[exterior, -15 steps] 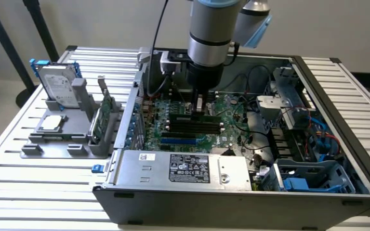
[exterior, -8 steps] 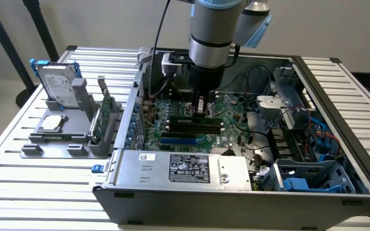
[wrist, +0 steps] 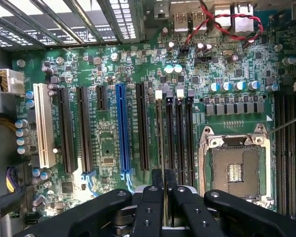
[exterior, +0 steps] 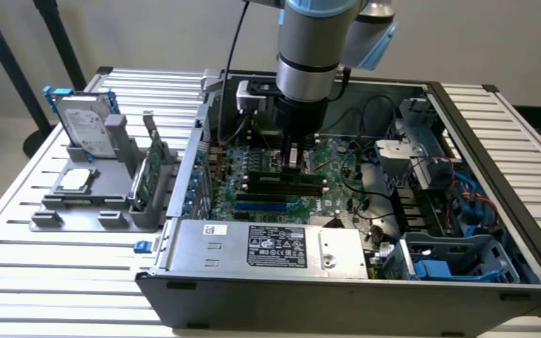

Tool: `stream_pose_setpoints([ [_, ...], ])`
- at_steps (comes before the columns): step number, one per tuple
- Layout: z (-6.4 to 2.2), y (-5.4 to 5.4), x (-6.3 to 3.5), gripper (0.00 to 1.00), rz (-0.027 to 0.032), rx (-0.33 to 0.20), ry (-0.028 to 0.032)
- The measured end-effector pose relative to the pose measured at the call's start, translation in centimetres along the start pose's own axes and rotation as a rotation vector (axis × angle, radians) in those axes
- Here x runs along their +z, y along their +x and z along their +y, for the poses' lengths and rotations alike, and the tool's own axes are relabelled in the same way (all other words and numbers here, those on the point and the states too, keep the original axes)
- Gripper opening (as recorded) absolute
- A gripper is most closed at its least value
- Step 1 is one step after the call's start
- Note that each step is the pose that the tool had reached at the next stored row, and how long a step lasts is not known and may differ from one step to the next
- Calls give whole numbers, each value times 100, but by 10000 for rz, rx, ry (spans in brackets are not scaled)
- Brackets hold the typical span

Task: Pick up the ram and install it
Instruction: 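Insert the ram into the slot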

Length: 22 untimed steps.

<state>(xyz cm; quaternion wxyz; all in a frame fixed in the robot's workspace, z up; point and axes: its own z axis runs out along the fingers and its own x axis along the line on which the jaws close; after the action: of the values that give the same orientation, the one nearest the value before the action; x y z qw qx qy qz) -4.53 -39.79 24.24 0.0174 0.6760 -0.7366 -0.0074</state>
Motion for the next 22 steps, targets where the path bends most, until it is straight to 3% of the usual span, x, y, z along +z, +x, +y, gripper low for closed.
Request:
stream_pose_setpoints([
  [11, -12, -15, 45, 14, 130, -10, 12],
  [22, -11, -52, 76, 14, 150, -32, 13],
])
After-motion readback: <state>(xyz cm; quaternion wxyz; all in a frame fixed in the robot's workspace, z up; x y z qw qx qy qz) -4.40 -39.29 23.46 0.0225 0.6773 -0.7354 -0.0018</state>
